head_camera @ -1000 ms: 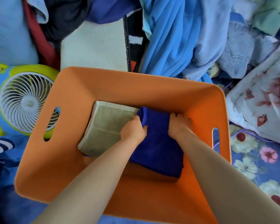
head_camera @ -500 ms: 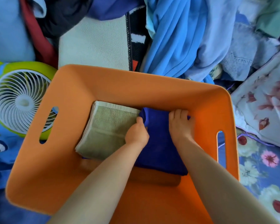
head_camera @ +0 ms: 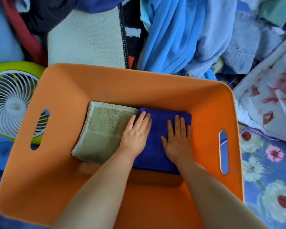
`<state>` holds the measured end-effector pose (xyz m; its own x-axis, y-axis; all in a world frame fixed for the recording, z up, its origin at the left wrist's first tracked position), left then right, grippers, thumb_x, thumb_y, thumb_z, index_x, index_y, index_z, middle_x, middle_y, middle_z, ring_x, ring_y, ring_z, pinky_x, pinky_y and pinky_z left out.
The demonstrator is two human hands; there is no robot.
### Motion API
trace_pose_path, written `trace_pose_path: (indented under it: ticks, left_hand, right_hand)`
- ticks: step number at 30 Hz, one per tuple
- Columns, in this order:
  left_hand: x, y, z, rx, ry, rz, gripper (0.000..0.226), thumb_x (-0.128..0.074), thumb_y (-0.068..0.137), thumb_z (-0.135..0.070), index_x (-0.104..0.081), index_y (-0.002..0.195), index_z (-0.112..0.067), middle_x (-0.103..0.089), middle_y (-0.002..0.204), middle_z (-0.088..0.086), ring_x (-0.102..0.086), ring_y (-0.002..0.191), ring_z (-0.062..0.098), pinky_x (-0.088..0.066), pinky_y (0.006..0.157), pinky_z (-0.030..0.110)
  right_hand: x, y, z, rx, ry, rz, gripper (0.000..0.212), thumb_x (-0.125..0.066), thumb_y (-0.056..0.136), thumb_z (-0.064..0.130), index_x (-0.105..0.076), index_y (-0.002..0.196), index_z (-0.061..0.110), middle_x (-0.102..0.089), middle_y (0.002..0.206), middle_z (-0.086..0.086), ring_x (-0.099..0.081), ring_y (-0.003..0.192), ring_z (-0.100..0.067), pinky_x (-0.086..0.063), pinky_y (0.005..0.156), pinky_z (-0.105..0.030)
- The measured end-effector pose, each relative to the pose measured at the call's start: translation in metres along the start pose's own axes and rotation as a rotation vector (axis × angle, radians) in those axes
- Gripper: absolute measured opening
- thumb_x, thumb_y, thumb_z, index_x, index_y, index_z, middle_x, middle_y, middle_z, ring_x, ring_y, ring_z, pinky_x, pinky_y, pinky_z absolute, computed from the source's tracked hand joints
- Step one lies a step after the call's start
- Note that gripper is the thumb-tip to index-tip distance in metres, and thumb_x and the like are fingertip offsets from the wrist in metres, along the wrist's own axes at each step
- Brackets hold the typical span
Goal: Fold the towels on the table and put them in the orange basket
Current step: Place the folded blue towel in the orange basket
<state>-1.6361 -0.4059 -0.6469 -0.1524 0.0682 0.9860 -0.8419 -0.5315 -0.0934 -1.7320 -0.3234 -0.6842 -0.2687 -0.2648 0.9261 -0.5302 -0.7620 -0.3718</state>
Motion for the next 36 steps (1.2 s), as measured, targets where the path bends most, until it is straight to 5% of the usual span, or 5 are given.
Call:
trace_pose_path:
  ticks: [3,6,13,23,36]
  left_hand:
    - [-0.03,0.002,0.007,0.046,-0.084,0.264,0.052,-0.017,0.099,-0.031,-0.005,0.147,-0.015,-0.001,0.157,0.0,0.002,0.145,0.013,0.003,0.117,0.033]
    - [-0.038,0.005,0.012,0.061,-0.074,0.33,0.058,-0.013,0.099,-0.04,0.012,0.145,-0.016,0.017,0.155,-0.002,0.018,0.143,0.015,0.015,0.114,0.035]
    - [0.01,0.011,0.004,0.044,-0.046,0.359,0.061,-0.038,0.096,-0.021,-0.006,0.147,-0.013,0.002,0.157,0.006,0.006,0.145,0.02,0.0,0.117,0.042]
    - [0.163,-0.047,0.011,0.157,-0.058,0.211,0.035,-0.044,0.087,-0.005,-0.045,0.123,-0.008,-0.043,0.128,0.011,-0.039,0.123,0.027,-0.034,0.101,0.035]
    - [0.401,-0.216,-0.031,0.258,0.018,-0.111,0.031,-0.044,0.088,-0.006,-0.048,0.119,-0.005,-0.049,0.121,0.016,-0.045,0.115,0.033,-0.04,0.089,0.039]
  right_hand:
    - [-0.003,-0.001,0.0,0.0,0.028,0.013,0.062,-0.019,0.097,0.044,0.011,0.144,0.018,0.021,0.153,-0.01,0.021,0.141,-0.025,0.015,0.112,-0.039]
    - [-0.001,0.001,-0.002,0.008,0.054,0.05,0.061,-0.019,0.097,0.043,0.011,0.144,0.018,0.021,0.153,-0.009,0.021,0.141,-0.024,0.013,0.113,-0.039]
    - [0.033,-0.014,0.006,0.005,0.037,0.132,0.058,-0.023,0.098,0.036,0.003,0.146,0.014,0.013,0.155,-0.01,0.015,0.142,-0.025,0.005,0.116,-0.04]
    - [0.171,-0.095,0.018,0.147,0.146,-0.109,0.051,-0.029,0.097,0.037,-0.029,0.14,0.009,-0.016,0.154,-0.006,-0.004,0.143,-0.023,-0.013,0.115,-0.041]
    - [0.345,-0.333,-0.006,0.215,0.145,-0.555,0.031,-0.039,0.092,0.017,-0.054,0.116,0.003,-0.053,0.124,-0.012,-0.041,0.119,-0.029,-0.042,0.081,-0.037]
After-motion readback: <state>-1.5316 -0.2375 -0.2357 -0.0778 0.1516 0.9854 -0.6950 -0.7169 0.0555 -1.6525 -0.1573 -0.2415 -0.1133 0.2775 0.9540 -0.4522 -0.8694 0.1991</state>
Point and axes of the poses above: each hand's wrist, its own y-axis towards the middle knuckle, its own x-axis out of the back of the hand, z = x × y, the point moved 6 cm from there along y, towards the middle knuckle
